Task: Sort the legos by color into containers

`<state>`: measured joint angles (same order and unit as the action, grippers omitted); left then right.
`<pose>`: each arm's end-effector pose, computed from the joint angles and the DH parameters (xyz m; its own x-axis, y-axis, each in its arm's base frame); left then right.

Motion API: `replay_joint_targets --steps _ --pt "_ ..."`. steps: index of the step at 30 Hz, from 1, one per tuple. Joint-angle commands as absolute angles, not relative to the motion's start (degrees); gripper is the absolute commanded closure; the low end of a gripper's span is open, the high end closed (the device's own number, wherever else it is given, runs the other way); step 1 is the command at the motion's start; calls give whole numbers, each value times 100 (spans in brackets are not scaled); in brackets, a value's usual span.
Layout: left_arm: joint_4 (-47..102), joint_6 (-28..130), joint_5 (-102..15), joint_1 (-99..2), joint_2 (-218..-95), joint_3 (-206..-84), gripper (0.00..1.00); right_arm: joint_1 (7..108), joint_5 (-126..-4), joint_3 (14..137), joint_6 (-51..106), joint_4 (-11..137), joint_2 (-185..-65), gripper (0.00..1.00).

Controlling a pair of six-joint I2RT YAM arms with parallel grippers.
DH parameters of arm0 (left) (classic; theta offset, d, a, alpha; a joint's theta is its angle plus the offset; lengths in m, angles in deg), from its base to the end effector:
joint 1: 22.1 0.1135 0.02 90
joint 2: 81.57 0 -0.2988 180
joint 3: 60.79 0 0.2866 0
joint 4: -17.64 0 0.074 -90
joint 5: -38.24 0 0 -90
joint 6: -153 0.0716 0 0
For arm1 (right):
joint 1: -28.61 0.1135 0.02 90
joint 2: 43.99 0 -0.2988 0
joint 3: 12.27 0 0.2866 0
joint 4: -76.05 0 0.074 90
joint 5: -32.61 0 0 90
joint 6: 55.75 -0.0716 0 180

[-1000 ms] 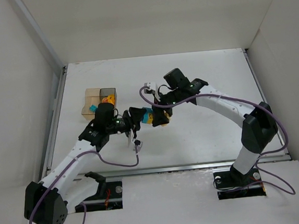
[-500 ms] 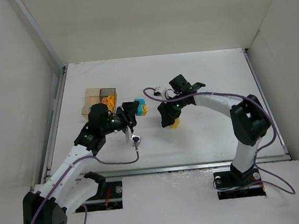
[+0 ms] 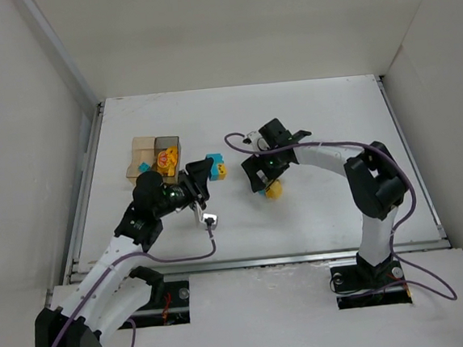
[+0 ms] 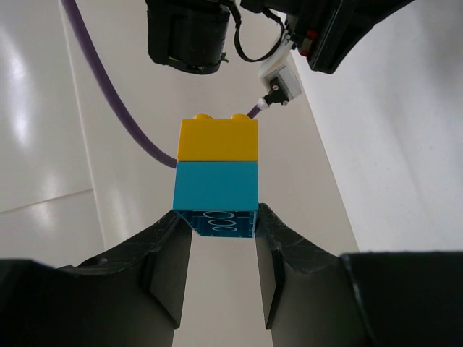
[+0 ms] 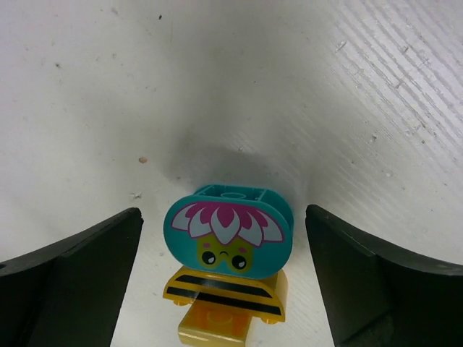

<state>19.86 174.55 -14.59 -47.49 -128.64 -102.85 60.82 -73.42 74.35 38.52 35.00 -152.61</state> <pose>0.1910 -0.1386 0.2908 0.8632 0.4107 0.2937 -0.2186 -0.2202 0.9506 0.3667 0.2544 0.1620 -0.7061 -0.5294 -0.4703 -0.6726 0.7090 0.2117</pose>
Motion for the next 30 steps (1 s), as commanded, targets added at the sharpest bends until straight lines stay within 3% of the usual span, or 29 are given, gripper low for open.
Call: replay_joint_targets --steps 1,5,8,14,22,30 --pt "1243 17313 -1423 -4741 -12728 -10179 100 6069 -7320 7680 3593 3909 -14641 0" --pt "373 17417 -1493 -4741 -12728 -9836 100 5885 -8135 7741 3163 4365 -13798 0" --pt "-267 17559 -1608 -4741 -12894 -9722 100 5561 -10181 7689 2329 5655 -13322 0" --pt "-938 17621 -1713 -4741 -13202 -9722 100 5560 -12117 8453 1869 6106 -13785 0" --pt "-1000 17892 -1441 -4741 -13202 -9836 100 5814 -12594 8989 1413 6159 -14392 0" --pt "-1000 17893 -1335 -4794 -13202 -9836 100 5929 -12673 9367 1158 6274 -14753 9"
